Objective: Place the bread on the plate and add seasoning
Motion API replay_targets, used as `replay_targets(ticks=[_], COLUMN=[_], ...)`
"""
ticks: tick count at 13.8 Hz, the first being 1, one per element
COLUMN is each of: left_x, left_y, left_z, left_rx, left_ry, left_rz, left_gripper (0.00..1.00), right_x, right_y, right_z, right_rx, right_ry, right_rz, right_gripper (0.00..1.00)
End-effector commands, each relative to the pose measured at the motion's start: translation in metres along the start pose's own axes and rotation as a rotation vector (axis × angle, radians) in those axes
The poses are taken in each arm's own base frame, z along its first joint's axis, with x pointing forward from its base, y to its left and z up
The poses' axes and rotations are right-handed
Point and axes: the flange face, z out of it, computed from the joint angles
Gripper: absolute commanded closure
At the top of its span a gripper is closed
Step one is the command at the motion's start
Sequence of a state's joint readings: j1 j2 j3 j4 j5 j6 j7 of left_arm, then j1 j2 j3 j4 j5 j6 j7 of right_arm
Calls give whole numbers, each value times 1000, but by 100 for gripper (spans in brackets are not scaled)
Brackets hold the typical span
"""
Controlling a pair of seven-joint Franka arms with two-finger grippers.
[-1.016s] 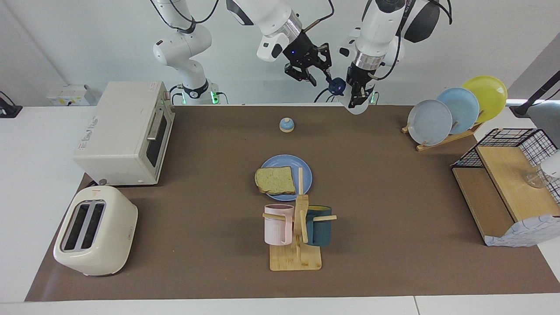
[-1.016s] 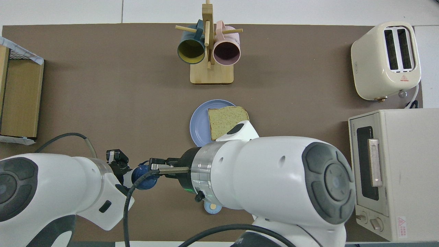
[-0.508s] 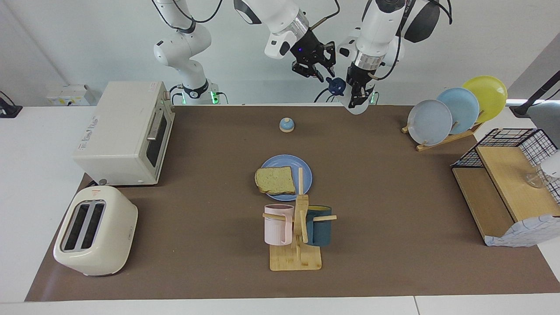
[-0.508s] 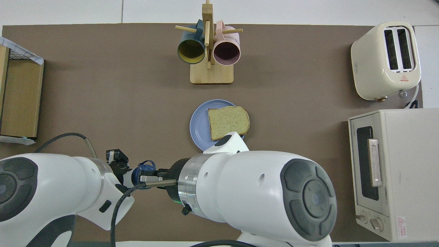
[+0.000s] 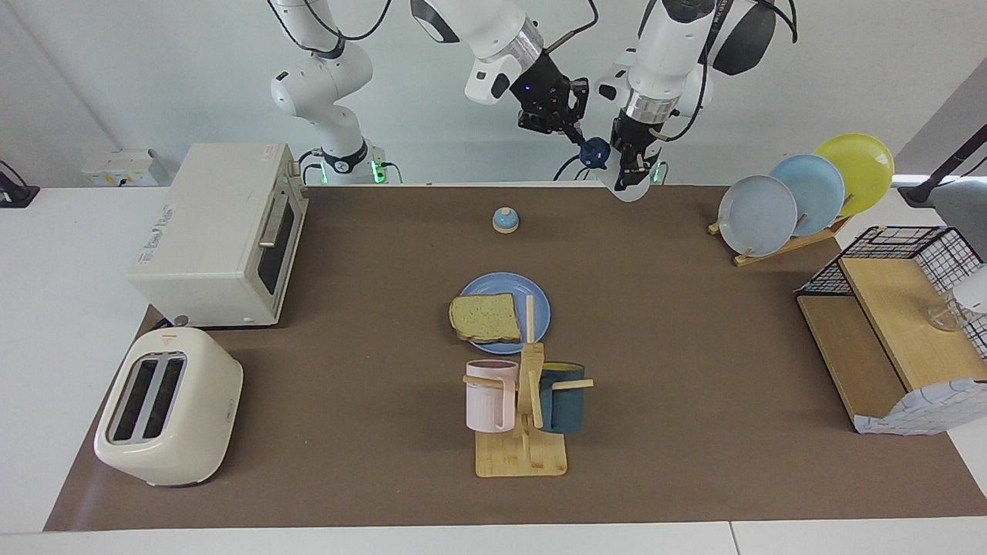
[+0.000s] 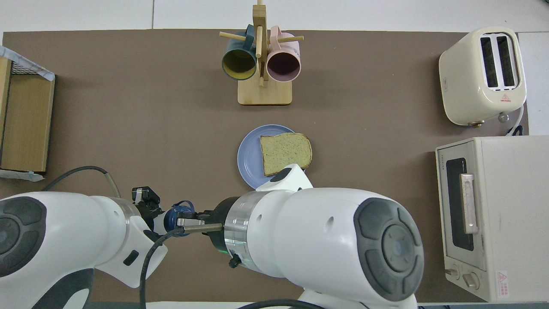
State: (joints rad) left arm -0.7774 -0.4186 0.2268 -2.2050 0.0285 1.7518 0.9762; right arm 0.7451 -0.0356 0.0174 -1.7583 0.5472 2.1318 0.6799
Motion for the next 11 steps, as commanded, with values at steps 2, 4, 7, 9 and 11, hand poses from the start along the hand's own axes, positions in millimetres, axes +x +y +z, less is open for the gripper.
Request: replay_targets(ticks=[2,4,7,9,11], left_x=[-6,-6,-6,-6,-6], left_y=[6,6,6,6,6], left_z=[-2,-1,-1,-1,-1], left_rx=[25,22,20,20,20], left_ry=[-2,-4,-6,-6,-6], left_rz=[-10,-10,-10,-10,-10], left_gripper=[100,100,100,100,100], right_x=[-2,8,23,25,35], right_y=[5,9,10,11,19], right_z=[-4,-9,-20,-20,-25], right_rx=[-4,6,42,45,44], right_ry=[26,35,67,70,84], right_rz=[19,53,140,173,191], right_gripper=[100,100,100,100,100])
